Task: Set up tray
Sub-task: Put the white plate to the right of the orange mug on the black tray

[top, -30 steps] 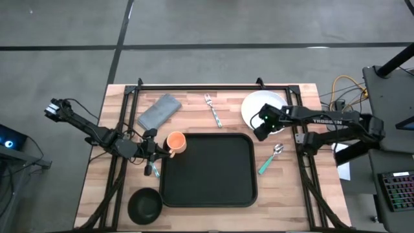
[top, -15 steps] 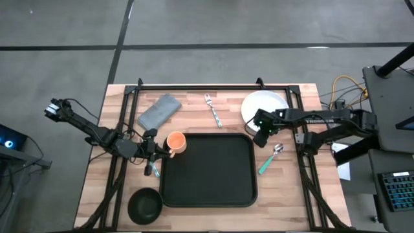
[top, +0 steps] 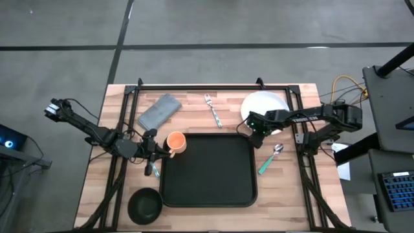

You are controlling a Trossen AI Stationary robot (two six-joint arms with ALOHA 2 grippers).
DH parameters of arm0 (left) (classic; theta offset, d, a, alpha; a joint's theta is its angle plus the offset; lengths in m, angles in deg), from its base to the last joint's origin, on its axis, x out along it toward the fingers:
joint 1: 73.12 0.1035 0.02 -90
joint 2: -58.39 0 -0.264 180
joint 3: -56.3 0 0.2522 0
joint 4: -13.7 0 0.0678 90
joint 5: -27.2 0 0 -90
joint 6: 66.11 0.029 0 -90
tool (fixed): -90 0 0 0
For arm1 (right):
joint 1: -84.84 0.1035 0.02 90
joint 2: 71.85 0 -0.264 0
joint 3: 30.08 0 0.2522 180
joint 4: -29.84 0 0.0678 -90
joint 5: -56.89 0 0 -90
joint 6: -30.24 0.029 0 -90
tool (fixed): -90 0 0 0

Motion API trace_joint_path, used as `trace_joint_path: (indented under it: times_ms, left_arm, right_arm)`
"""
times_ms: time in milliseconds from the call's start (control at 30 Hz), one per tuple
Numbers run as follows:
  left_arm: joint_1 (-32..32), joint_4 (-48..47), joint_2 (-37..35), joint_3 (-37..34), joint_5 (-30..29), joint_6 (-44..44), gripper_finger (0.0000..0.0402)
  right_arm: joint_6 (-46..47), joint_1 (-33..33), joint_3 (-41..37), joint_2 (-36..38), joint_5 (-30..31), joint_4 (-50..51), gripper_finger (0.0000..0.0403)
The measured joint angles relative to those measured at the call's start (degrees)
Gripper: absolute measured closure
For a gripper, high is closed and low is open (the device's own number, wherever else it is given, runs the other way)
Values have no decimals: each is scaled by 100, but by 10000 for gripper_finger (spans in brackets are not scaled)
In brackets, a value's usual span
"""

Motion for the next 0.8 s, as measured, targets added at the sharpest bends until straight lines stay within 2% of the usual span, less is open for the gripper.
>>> trace_joint_path:
  times_ms: [133, 267, 400, 500, 633, 800]
  left_arm:
    - [0, 7, 0, 0, 0, -94, 402]
    - [0, 7, 0, -2, 0, -96, 402]
    - [1, 7, 24, -2, 2, -96, 402]
    - [0, 14, 55, -2, 0, -90, 402]
    - [0, 17, 104, -2, -2, -68, 402]
    - [0, 13, 107, -2, 0, -63, 402]
  right_arm:
    - [110, -20, 0, 47, 164, -42, 377]
    - [303, 86, 165, 632, 368, 504, 392]
    - [638, 351, 773, 1246, 584, 1707, 394]
    - [920, 765, 1339, 1464, 586, 2212, 395]
    - [958, 1556, 2201, 1185, 736, 2714, 396]
    - [1071, 2407, 3236, 336, 1044, 3038, 395]
